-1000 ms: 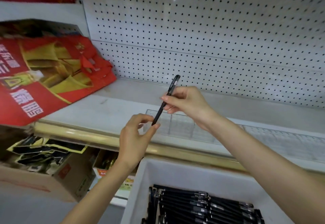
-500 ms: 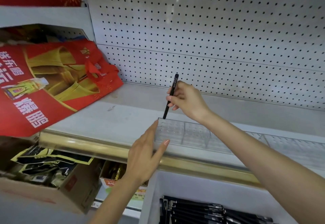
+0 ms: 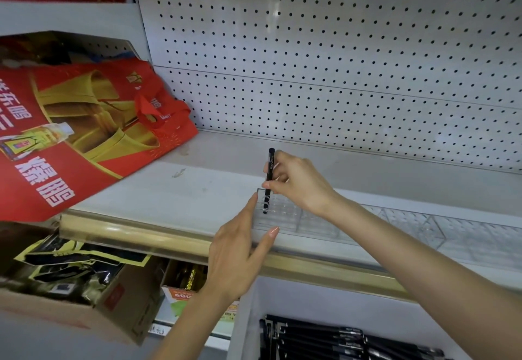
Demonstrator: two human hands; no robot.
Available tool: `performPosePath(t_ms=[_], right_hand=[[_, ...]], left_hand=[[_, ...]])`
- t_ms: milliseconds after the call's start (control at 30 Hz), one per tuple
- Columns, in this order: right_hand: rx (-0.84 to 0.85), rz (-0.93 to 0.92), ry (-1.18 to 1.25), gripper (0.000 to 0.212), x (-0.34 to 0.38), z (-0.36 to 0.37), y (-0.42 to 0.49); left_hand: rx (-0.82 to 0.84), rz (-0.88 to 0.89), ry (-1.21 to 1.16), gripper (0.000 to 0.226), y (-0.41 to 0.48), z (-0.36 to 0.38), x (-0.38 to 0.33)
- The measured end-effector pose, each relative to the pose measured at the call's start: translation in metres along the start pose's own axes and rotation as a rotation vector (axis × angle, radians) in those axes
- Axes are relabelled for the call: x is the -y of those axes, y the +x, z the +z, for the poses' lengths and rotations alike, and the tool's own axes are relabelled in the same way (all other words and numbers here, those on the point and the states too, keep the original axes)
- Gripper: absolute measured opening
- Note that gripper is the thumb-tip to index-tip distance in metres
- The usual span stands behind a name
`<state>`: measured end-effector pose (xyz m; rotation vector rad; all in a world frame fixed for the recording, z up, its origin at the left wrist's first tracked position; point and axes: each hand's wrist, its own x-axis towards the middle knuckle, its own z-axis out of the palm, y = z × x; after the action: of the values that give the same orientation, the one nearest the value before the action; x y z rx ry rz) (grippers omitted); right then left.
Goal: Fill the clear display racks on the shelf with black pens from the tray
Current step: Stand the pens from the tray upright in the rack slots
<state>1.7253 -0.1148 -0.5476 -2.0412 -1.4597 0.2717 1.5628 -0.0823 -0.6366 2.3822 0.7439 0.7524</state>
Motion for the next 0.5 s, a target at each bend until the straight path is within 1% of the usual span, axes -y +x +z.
performPosePath(t_ms=[100,233,500], right_hand=[[-0.007,0.007,0.0,0.029,-0.0025,0.0039,0.001],[-0.027,0.042,0.094,0.03,-0.0037,0.0035,0.002],[-0.07,0.044,0.189,0.029,-0.0038,0.0055,0.002]], left_hand=[[-0.004,0.001,0.019,0.078,-0.0001,-0.0002,0.0003],[0.007,-0.001,0.009,0.077,-0.0004,-0.0009,0.0002],[0.026,-0.004,0.004,0.077,-0.0005,-0.0032,-0.0003]])
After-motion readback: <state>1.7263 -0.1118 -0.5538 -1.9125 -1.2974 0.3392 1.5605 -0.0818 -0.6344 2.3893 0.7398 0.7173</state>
